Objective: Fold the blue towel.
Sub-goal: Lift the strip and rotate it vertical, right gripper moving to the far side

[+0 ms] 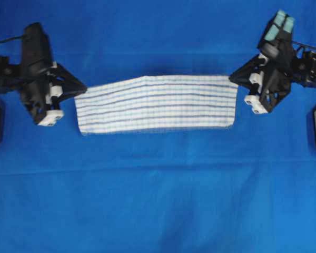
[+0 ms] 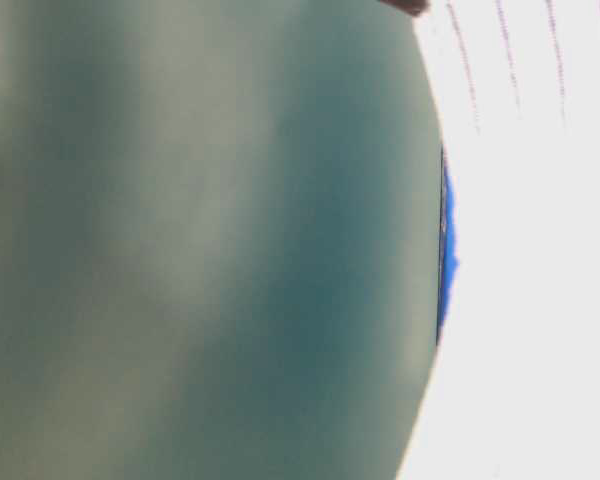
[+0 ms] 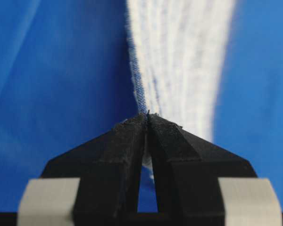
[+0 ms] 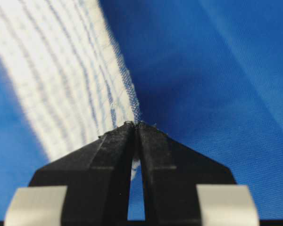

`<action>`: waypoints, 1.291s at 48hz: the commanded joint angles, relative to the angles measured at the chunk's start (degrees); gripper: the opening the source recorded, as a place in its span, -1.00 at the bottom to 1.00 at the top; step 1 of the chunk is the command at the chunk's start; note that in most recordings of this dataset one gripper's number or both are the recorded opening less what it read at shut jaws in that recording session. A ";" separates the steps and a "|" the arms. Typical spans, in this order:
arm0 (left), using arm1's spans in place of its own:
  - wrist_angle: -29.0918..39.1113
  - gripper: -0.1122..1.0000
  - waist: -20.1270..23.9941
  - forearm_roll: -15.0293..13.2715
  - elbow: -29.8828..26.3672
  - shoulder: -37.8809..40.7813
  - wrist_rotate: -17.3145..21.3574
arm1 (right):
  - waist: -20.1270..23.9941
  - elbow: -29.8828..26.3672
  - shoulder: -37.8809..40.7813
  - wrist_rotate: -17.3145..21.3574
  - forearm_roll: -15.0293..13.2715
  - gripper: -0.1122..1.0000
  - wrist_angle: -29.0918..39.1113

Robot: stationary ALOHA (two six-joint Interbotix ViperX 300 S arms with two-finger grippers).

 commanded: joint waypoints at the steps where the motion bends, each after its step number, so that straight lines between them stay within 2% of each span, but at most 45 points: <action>1: -0.09 -0.76 -1.23 0.09 -0.62 -2.99 -0.09 | 0.26 -0.97 -2.99 0.00 0.00 -0.71 0.70; 7: -0.26 -0.76 -2.55 0.00 -0.35 -4.31 -0.18 | 0.26 -0.53 -5.45 0.00 -0.09 -0.71 0.79; 16: -1.76 -0.76 -3.87 0.00 -1.05 -2.72 -1.23 | -0.35 -1.67 -4.66 -0.62 -0.09 -0.71 -0.18; 23: -6.50 -0.76 -8.17 0.00 -2.64 0.70 -2.20 | -3.96 -3.87 -2.46 -0.70 -0.62 -0.71 -1.58; 29: -10.02 -0.76 -12.48 0.00 -5.01 4.83 -2.29 | -8.79 -6.50 0.97 -0.88 -1.76 -0.71 -2.02; 37: -12.83 -0.76 -17.05 0.00 -10.11 11.43 -2.20 | -13.01 -10.90 5.89 -1.05 -4.31 -0.71 -2.02; 44: -13.01 -0.76 -19.42 0.00 -15.73 16.88 -1.76 | -14.77 -15.64 10.28 -1.05 -6.59 -0.71 -2.02; 54: -12.83 -0.76 -20.74 0.00 -24.79 24.87 -1.32 | -15.64 -22.50 16.00 -1.14 -8.96 -0.71 -2.02; 62: -12.66 -0.76 -20.83 0.00 -29.44 29.53 -1.23 | -15.64 -26.37 18.72 -1.14 -9.93 -0.71 -1.85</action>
